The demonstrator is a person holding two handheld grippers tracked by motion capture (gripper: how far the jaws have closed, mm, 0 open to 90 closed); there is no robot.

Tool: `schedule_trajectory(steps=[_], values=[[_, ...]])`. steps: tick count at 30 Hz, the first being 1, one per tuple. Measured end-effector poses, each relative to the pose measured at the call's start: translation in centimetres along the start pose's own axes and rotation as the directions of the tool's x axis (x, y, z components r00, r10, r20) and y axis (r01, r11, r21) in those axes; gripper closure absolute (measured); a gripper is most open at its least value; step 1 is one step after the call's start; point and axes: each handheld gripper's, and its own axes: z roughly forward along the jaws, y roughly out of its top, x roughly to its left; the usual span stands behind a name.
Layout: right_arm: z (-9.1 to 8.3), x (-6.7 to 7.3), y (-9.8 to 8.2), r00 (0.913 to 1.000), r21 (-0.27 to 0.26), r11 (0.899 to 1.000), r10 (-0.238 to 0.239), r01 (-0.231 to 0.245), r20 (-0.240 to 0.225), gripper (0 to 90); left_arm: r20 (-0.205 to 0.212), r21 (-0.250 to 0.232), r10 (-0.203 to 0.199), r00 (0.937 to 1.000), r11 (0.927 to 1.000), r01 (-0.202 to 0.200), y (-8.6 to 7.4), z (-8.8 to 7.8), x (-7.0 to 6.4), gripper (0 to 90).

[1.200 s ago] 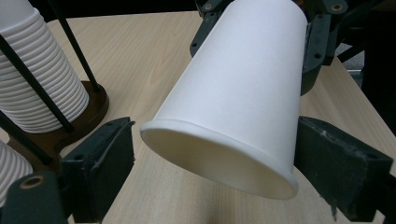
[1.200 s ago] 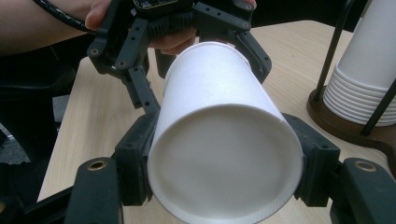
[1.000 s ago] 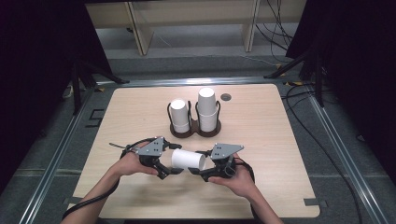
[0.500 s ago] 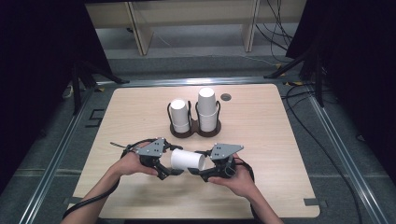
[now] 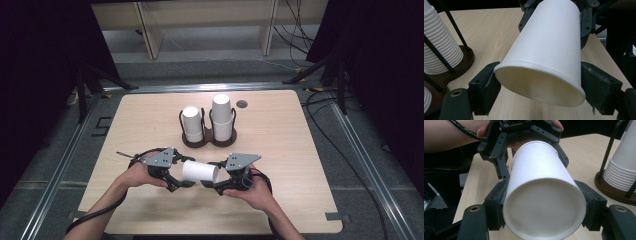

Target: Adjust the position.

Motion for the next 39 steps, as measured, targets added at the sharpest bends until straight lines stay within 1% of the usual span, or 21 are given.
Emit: schedule_trajectory(steps=[1,3,4,5,8,10,13,14,16,17,18,21,22,23,25,26,27,28,35,37,39], values=[[-0.1,-0.1,0.0,0.9999,0.004,1.000,-0.011,0.011,0.011,34.6,0.015,-0.021,-0.015,0.9998,0.9997,0.015,0.0,0.1,-0.1,21.4],[0.0,0.0,0.0,1.0000,0.010,1.000,0.007,-0.007,-0.004,34.3,0.011,-0.006,-0.009,0.9999,0.9999,0.009,0.0,-0.1,-0.2,22.0],[0.1,0.0,-0.1,0.9999,0.011,1.000,0.006,-0.006,-0.009,34.3,0.007,0.010,0.012,0.9999,0.9999,-0.012,0.0,-0.3,-0.1,22.4],[0.1,-0.1,-0.1,1.0000,0.010,1.000,-0.004,0.004,-0.006,34.3,0.022,-0.013,-0.005,0.9997,0.9999,0.005,0.0,-0.1,-0.2,22.6],[0.1,-0.1,0.0,0.9999,0.008,1.000,-0.006,0.006,-0.012,34.3,0.009,0.013,0.014,0.9999,0.9998,-0.015,0.1,-0.5,-0.2,23.4],[0.1,0.0,0.0,0.9997,0.010,1.000,0.013,-0.012,-0.020,34.3,0.019,-0.011,-0.004,0.9998,0.9999,0.004,0.1,-0.4,-0.3,24.0],[0.1,-0.2,0.1,0.9997,0.006,1.000,-0.009,0.009,-0.021,34.7,0.026,0.014,0.011,0.9996,0.9998,-0.011,0.2,-0.7,-0.2,25.8],[0.0,-0.1,0.1,0.9996,0.011,1.000,0.002,-0.002,-0.029,34.8,0.033,-0.013,-0.002,0.9995,0.9999,0.003,0.2,-0.6,-0.4,26.2],[0.0,-0.2,0.1,0.9993,0.002,1.000,-0.010,0.010,-0.035,34.9,0.025,0.012,0.019,0.9995,0.9997,-0.019,0.3,-0.8,-0.3,26.8],[0.0,-0.2,0.1,0.9991,-0.004,1.000,-0.010,0.010,-0.041,35.0,0.025,0.013,0.021,0.9995,0.9997,-0.022,0.3,-0.8,-0.3,26.9],[0.0,-0.2,0.1,0.9992,-0.002,1.000,-0.002,0.002,-0.040,35.0,0.030,-0.001,0.005,0.9995,1.0000,-0.005,0.3,-0.8,-0.4,27.1],[-0.1,-0.2,0.0,0.9992,0.001,1.000,-0.001,0.001,-0.039,35.0,0.031,-0.007,0.005,0.9995,1.0000,-0.005,0.3,-0.8,-0.4,27.6],[-0.1,-0.1,0.0,0.9989,0.003,1.000,0.012,-0.012,-0.046,35.0,0.031,-0.007,0.006,0.9995,1.0000,-0.006,0.3,-0.8,-0.4,27.7],[-0.1,-0.2,0.0,0.9988,0.003,1.000,0.012,-0.012,-0.047,35.0,0.037,-0.022,0.003,0.9993,0.9998,-0.003,0.2,-0.7,-0.4,27.9],[-0.1,-0.1,0.0,0.9989,0.003,1.000,0.009,-0.009,-0.045,34.9,0.033,-0.014,0.005,0.9994,0.9999,-0.004,0.2,-0.9,-0.4,28.2],[-0.1,-0.2,0.0,0.9991,-0.001,1.000,0.004,-0.004,-0.043,34.9,0.026,0.003,0.026,0.9993,0.9996,-0.027,0.3,-1.0,-0.3,28.4],[-0.1,-0.2,0.0,0.9990,-0.002,1.000,0.003,-0.003,-0.044,34.9,0.025,0.001,0.027,0.9993,0.9996,-0.027,0.3,-1.0,-0.3,28.6],[-0.1,-0.2,0.0,0.9989,-0.004,1.000,0.007,-0.007,-0.046,34.9,0.027,-0.016,0.009,0.9996,0.9998,-0.008,0.3,-0.9,-0.5,28.8],[-0.1,-0.2,0.0,0.9992,-0.005,1.000,0.007,-0.007,-0.040,34.5,0.021,0.001,0.020,0.9996,0.9998,-0.020,0.5,-1.1,-0.5,29.5],[0.0,-0.1,0.0,0.9990,-0.003,1.000,0.018,-0.019,-0.041,34.1,0.017,0.012,0.029,0.9994,0.9995,-0.029,0.7,-1.1,-0.5,29.7],[0.0,-0.2,0.0,0.9993,0.004,1.000,0.015,-0.015,-0.033,33.5,0.017,0.040,0.039,0.9991,0.9984,-0.040,1.0,-1.1,-0.5,29.9]])
